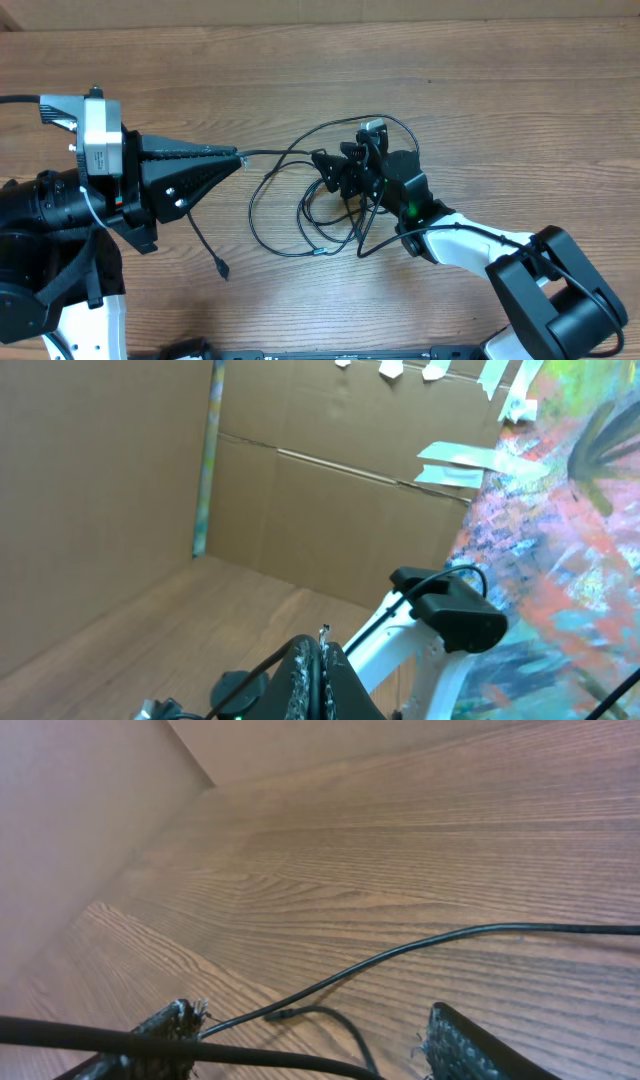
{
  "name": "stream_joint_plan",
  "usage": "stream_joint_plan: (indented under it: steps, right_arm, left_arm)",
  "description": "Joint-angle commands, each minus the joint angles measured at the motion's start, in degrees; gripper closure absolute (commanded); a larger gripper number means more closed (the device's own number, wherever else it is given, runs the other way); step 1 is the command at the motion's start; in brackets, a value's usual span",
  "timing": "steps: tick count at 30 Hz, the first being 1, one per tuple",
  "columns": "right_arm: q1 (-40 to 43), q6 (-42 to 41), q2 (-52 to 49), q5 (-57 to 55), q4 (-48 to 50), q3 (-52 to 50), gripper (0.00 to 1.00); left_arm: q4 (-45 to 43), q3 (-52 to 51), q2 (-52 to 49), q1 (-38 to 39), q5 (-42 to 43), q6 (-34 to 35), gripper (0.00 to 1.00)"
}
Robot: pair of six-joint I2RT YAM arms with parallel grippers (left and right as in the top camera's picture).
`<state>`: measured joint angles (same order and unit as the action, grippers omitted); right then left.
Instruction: Untangle cables
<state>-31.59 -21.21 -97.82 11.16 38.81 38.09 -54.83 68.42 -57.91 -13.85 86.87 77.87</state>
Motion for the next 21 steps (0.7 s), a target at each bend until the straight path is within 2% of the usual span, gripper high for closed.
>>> stream_joint_plan:
  steps: [1,5,9,13,16,21]
  right_arm:
    - [-0.3,1.0,-1.0,-1.3,1.9,0.5,0.33]
    - [-0.3,2.0,-1.5,-1.2,1.8,2.2,0.48]
    - [-0.3,2.0,-2.6,-1.0,1.6,3.8,0.76]
    - [0.2,2.0,-2.5,-1.0,1.6,4.0,0.94]
    - [1.4,1.7,-1.9,0.5,1.7,4.0,0.96]
    - [7.0,-2.0,3.4,12.1,1.5,4.0,0.96]
  left_arm:
    - [-0.8,1.1,0.7,0.4,-0.3,5.0,0.96]
    - [-0.8,1.1,0.7,0.4,-0.4,6.3,0.96]
    - [-0.8,1.1,0.7,0.4,-0.4,7.1,0.96]
    - [-0.8,1.1,0.7,0.4,-0.3,7.0,0.96]
    - [-0.8,1.1,0.7,0.4,0.5,5.5,0.96]
    - [-0.7,1.1,-0.5,0.3,3.7,1.7,0.96]
